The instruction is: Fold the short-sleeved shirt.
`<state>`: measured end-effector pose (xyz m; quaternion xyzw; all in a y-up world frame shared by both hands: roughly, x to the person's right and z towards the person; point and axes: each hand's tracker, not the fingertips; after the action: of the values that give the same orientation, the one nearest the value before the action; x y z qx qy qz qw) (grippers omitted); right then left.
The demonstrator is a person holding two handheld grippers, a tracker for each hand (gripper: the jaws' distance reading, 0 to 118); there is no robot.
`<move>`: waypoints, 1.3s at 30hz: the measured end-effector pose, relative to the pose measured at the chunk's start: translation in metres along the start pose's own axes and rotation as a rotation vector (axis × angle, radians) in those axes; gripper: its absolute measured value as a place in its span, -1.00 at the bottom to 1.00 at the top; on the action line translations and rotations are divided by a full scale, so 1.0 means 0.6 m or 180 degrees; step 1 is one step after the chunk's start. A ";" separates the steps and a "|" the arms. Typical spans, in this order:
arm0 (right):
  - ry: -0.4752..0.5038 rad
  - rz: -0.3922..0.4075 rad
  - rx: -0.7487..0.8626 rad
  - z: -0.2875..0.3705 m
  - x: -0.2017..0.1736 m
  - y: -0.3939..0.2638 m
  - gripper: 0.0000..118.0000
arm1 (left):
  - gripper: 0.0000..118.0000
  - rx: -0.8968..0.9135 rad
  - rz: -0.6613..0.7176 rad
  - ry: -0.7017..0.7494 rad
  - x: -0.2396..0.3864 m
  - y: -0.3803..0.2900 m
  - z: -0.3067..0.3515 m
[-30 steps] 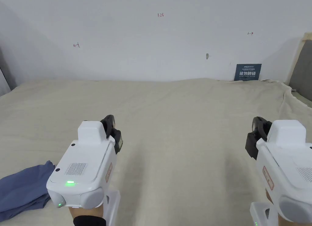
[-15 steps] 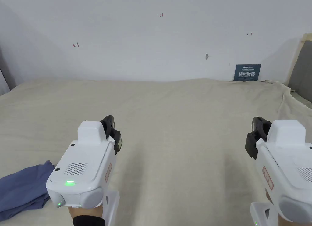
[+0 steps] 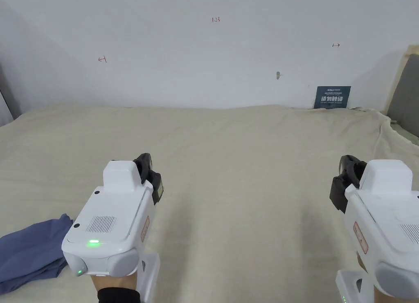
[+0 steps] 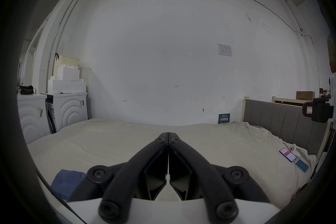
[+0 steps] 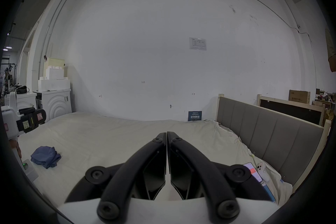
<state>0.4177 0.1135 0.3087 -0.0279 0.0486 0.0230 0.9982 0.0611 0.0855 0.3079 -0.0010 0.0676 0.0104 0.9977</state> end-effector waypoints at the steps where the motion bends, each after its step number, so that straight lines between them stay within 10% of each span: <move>1: 0.0012 -0.0005 -0.0003 0.001 0.001 0.000 -0.44 | -0.52 -0.0005 0.0009 0.0036 -0.002 -0.001 -0.001; 5: 0.0016 -0.0025 -0.0009 -0.007 -0.007 0.002 0.93 | 0.57 0.0004 0.0013 0.0053 -0.007 -0.005 -0.001; 10: 0.0010 -0.0082 0.0075 -0.001 -0.004 0.002 1.00 | 1.00 -0.0012 0.0015 0.0054 -0.012 -0.006 0.001; 39: 0.0016 -0.0048 0.0084 -0.003 -0.010 0.005 1.00 | 1.00 0.0056 -0.0048 0.0110 -0.014 -0.002 0.001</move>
<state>0.4115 0.1160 0.3072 -0.0152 0.0513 0.0148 0.9985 0.0527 0.0844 0.3098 0.0071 0.0848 0.0023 0.9964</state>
